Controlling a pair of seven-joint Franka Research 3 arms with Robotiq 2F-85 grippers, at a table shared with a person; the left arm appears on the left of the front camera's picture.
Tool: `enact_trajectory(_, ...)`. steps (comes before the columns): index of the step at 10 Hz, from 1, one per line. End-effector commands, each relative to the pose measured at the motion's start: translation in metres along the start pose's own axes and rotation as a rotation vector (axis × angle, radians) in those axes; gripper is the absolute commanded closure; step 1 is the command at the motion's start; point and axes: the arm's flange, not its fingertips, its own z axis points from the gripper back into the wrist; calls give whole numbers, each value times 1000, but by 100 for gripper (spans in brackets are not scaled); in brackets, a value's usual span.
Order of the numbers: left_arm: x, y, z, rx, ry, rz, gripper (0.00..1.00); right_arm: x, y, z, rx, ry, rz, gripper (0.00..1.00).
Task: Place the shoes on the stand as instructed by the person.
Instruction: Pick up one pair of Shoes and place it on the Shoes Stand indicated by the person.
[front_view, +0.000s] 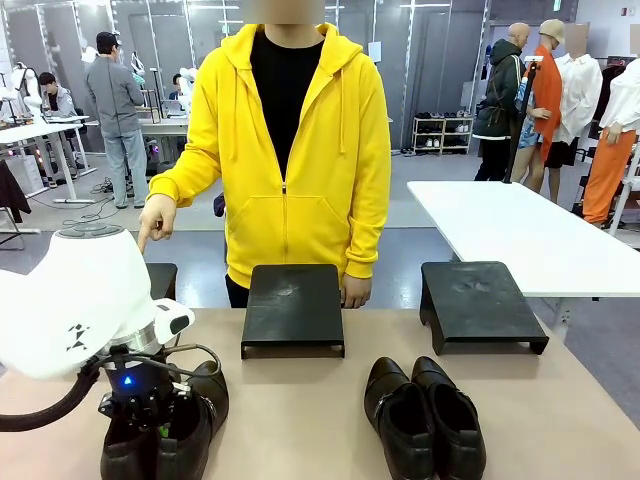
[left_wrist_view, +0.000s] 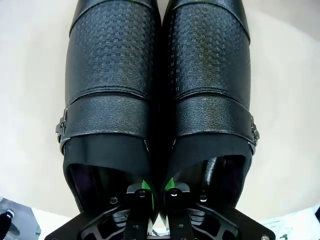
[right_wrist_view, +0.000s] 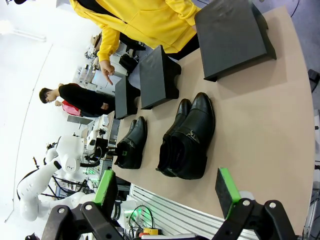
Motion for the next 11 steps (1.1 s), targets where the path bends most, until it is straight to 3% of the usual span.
enact_trajectory(1, -45, 41, 9, -34, -29, -53, 100, 2, 0, 0, 11, 5, 4, 0)
enact_trajectory(7, -4, 82, 145, -82, -229, -72, 100, 2, 0, 0, 11, 5, 4, 0)
enact_trajectory(10, -1, 97, 162, -60, -313, -121, 100, 2, 0, 0, 11, 5, 4, 0)
enact_trajectory(11, -3, 89, 156, -80, -248, -80, 100, 2, 0, 0, 11, 5, 4, 0)
